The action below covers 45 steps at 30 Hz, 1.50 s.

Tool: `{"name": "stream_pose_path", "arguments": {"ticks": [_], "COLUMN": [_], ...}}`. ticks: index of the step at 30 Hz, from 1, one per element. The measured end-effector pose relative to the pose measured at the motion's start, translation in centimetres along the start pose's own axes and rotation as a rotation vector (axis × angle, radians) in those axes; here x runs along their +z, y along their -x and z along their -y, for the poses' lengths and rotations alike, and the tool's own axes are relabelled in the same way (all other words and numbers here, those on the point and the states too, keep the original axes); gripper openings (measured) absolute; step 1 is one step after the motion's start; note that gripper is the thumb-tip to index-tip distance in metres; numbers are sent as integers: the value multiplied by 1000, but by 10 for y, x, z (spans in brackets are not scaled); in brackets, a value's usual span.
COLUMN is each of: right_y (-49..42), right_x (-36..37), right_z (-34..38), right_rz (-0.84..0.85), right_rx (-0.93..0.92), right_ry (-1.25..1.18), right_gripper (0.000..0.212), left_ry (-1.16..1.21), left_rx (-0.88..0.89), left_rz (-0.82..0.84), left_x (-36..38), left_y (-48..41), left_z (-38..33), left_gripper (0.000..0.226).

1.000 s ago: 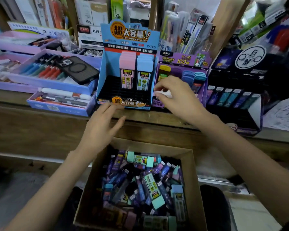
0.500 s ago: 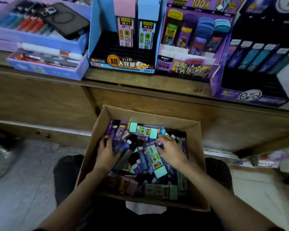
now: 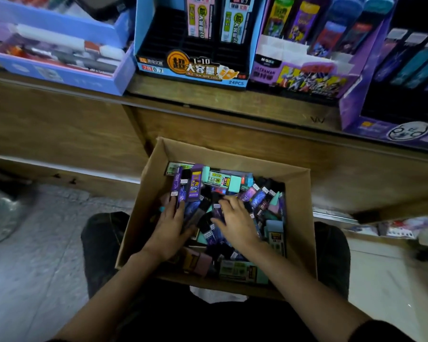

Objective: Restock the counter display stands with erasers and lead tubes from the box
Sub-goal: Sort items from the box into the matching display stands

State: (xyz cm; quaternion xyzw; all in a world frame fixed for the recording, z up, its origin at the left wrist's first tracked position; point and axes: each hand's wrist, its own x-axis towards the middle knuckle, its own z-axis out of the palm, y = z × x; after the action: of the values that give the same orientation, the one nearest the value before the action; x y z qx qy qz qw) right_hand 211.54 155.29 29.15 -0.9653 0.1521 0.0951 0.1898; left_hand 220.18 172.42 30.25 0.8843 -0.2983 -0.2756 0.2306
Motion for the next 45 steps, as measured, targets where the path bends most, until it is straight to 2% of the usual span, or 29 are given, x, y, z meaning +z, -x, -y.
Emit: {"name": "stream_pose_path", "arguments": {"ticks": [4, 6, 9, 15, 19, 22, 24, 27, 30, 31, 35, 37, 41, 45], "right_y": [4, 4, 4, 1, -2, 0, -1, -3, -3, -3, -6, -6, 8, 25], "right_x": [-1, -3, -4, 2, 8, 13, 14, 13, 10, 9, 3, -2, -9, -1], "right_z": [-9, -14, -17, -1, 12, 27, 32, 33, 30, 29, 21, 18, 14, 18], "right_rz": [56, 52, 33, 18, 124, 206, 207, 203, 248, 268, 324, 310, 362, 418], "right_rx": [-55, -46, -31, -90, -4, 157, 242, 323, 370, 371, 396, 440, 451, 257], "right_ry": [140, 166, 168, 165, 109, -105, -221, -310, -387, -419, -503, -593, -670, -489], "right_gripper": [59, 57, 53, 52, 75, 98, 101, 87, 74, 69, 43, 38, 37, 27], "left_ry": [84, 140, 167, 220, 154, 101, 123, 183, 197, 213, 264, 284, 464, 427], "left_rx": [-46, -146, -263, -286, -309, -315, -327, -304, -269, -264, -229, -196, -207, -189], "left_rz": [-105, -153, -118, -58, 15, 49, 51, 42, 35, 37, 83, 75, 24, -74], "left_x": [-18, -22, -22, -15, -13, -9, -8, -10, -10, -9, -7, -7, -9, -12], "left_y": [7, 6, 3, -1, -6, -7, -9, -9, -6, -6, -6, -5, -3, -7], "left_z": [7, 10, 13, 17, 19, 17, 17, 21, 22, 23, 23, 22, 21, 18], "left_gripper": [44, 40, 50, 73, 76, 95, 95, 82, 52, 49, 51, 51, 85, 51]}}
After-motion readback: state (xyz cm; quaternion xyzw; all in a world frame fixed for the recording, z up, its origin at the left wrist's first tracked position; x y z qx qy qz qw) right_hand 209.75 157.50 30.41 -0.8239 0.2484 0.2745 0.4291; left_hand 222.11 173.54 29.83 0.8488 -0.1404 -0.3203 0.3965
